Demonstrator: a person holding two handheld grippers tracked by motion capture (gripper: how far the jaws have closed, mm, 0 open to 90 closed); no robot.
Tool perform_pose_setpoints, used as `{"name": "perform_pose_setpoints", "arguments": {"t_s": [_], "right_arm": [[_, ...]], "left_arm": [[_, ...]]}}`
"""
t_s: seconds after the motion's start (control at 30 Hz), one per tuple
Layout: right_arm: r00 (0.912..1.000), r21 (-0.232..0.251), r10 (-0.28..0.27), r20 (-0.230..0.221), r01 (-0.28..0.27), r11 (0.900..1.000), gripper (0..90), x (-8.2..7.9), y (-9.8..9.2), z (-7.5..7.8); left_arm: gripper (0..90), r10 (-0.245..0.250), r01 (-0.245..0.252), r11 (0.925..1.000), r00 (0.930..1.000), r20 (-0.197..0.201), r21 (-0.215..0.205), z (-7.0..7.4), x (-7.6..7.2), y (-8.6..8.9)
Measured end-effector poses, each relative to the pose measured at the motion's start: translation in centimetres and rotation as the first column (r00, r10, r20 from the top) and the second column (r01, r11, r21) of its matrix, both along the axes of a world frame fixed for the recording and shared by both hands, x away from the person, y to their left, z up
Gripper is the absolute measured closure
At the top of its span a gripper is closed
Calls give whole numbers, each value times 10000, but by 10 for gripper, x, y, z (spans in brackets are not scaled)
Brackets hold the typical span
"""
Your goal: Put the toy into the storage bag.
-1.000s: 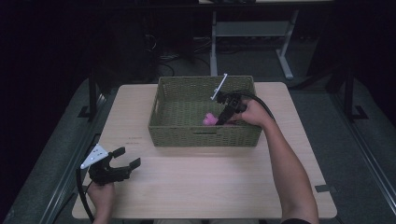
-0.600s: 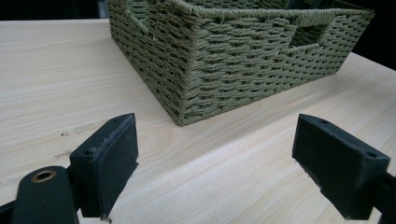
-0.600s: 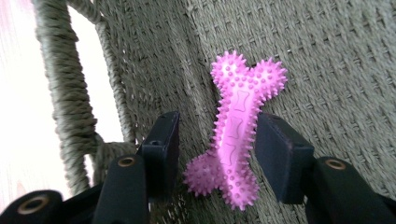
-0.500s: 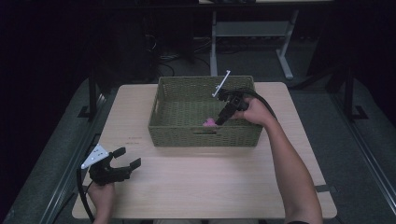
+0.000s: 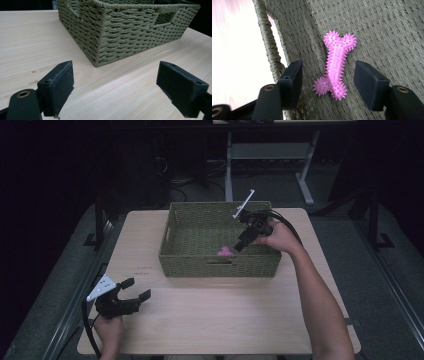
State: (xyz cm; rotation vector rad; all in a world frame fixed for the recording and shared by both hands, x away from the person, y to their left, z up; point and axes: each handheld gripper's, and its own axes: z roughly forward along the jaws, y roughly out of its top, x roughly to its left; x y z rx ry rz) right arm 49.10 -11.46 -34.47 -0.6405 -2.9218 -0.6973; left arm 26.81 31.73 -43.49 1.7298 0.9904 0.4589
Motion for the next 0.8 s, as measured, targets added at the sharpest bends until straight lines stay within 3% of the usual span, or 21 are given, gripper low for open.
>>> {"name": "perform_pose_setpoints", "arguments": {"t_s": [0.8], "right_arm": [[9990, 527, -296, 342, 278, 9982, 348, -21, -18, 20]], "left_arm": [[139, -15, 15, 10000, 10000, -2, 62, 0, 0, -1]]}}
